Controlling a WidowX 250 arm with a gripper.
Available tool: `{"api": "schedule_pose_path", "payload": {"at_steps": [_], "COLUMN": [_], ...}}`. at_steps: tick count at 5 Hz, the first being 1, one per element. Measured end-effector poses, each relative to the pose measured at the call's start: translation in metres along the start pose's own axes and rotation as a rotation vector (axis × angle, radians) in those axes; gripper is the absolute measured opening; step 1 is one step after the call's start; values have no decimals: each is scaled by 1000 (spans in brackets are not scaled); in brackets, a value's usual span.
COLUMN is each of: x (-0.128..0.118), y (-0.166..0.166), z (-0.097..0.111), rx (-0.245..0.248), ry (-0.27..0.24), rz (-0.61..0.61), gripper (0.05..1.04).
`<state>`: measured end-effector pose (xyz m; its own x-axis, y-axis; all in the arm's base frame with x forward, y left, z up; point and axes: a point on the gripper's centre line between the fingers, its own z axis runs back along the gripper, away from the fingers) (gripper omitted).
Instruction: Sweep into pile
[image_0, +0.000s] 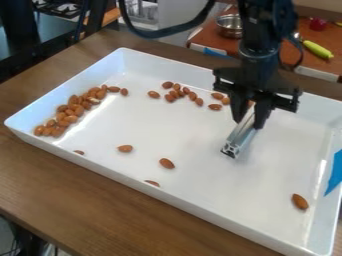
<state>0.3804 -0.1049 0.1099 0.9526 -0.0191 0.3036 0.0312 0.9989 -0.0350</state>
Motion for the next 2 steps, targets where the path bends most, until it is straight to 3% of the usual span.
{"api": "schedule_pose_path", "payload": {"at_steps": [2], "x": [12], "y": [-9], "z": [-3], "rx": [-14], "ry": [-11], "rz": [13], "gripper": [319]}}
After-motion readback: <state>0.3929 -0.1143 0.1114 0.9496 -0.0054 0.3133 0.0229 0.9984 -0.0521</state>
